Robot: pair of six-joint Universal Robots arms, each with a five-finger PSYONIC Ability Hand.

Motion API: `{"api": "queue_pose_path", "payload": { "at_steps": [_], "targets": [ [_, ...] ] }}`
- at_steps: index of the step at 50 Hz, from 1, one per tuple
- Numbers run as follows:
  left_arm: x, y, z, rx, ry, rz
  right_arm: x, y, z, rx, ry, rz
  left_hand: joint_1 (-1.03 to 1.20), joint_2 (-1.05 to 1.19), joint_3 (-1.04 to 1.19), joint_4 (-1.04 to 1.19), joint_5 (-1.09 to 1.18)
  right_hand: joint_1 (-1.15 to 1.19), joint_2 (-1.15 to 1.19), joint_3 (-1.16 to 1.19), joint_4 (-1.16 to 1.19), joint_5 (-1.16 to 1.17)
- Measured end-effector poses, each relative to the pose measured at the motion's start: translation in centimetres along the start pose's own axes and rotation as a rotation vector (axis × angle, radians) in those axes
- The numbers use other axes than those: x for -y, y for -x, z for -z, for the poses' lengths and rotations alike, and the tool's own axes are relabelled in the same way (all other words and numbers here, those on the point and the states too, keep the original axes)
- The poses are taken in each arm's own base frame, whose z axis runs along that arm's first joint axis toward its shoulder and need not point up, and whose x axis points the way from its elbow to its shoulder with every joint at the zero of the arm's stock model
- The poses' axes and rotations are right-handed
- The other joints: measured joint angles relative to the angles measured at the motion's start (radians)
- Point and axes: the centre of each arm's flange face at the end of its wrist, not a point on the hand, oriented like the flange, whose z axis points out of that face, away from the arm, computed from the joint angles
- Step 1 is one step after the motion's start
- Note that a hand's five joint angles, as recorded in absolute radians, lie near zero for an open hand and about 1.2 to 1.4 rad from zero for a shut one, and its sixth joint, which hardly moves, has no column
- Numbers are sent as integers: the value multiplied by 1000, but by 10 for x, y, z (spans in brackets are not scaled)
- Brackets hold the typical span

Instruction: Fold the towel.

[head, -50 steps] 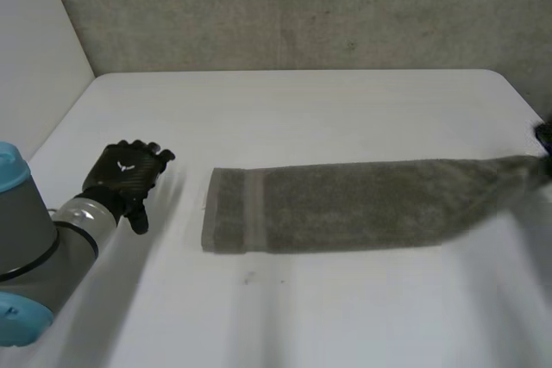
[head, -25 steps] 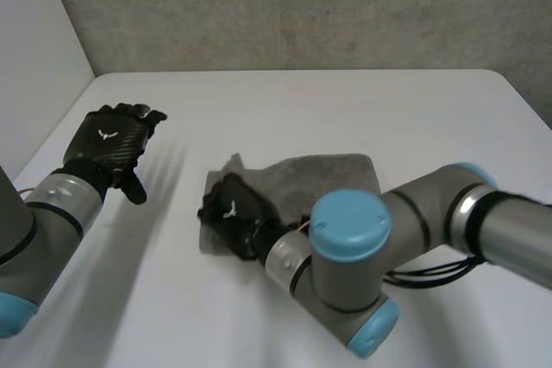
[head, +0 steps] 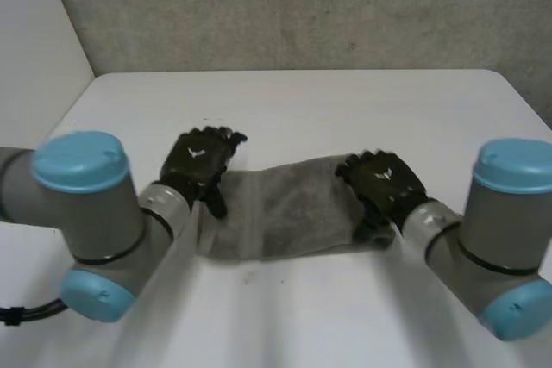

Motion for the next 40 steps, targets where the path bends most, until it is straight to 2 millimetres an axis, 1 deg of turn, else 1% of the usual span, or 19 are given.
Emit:
{"api": "queue_pose_path", "payload": {
  "at_steps": [2,3,5,7,8,9,11,12,13,19,23,28,29,30,33,35,36,39,40],
  "targets": [
    [-13,-3,-3,20,40,-7,-12,-3,4,8,34,-13,0,0,0,0,0,5,3,5,4,2],
    [-13,-3,-3,20,40,-7,-12,-3,4,8,34,-13,0,0,0,0,0,5,3,5,4,2],
    [-28,-4,-5,50,87,-34,-27,-7,7,18,60,-24,0,0,0,0,0,263,257,280,263,248],
    [-34,-4,-5,61,105,-51,-31,-9,7,19,62,-24,-1,0,0,0,0,317,308,331,313,292],
    [-37,-5,-4,66,116,-66,-33,-10,7,17,58,-21,-1,0,0,0,0,498,521,537,510,479],
    [-37,-5,-4,66,116,-66,-33,-10,7,17,58,-21,-1,0,0,0,0,498,521,537,510,479],
    [-41,-7,-2,68,129,-90,-36,-14,6,5,43,-4,-3,0,0,0,0,667,728,734,719,677],
    [-41,-7,-2,68,129,-90,-36,-14,6,5,43,-4,-3,0,0,0,0,667,728,734,719,677],
    [-41,-9,0,64,131,-101,-37,-16,5,-6,35,7,-3,0,0,0,0,772,879,893,881,822],
    [-37,-18,9,38,124,-114,-39,-22,5,-36,29,25,-3,-2,-2,-2,0,776,933,968,956,857],
    [-32,-26,18,17,111,-118,-32,-29,12,-76,23,54,-3,-2,-2,-2,0,776,933,971,959,859],
    [-22,-31,30,4,84,-119,-21,-36,20,-122,33,175,-3,-2,-2,-2,0,776,933,971,960,872],
    [-19,-31,32,3,78,-119,-20,-37,21,-127,37,205,-3,-2,-2,-2,0,776,933,971,960,873],
    [-12,-30,37,6,60,-119,-11,-41,22,-147,37,315,-3,-2,-2,-2,0,776,933,971,963,877],
    [-3,-25,42,21,38,-116,0,-41,19,-160,21,429,-3,-2,-2,-2,0,776,933,971,963,877],
    [2,-20,44,37,26,-113,10,-36,16,-157,-5,492,-3,-2,-2,-2,0,776,933,971,963,877],
    [6,-14,45,53,16,-110,20,-27,13,-142,-40,542,-3,-2,-2,-2,0,776,933,971,963,877],
    [13,-2,47,88,2,-104,37,-4,8,-100,-111,607,-3,-2,-2,-2,0,776,933,971,963,884],
    [15,4,48,105,-1,-101,43,10,6,-72,-145,629,-3,-2,-2,-2,0,776,933,971,963,884]
  ]
}}
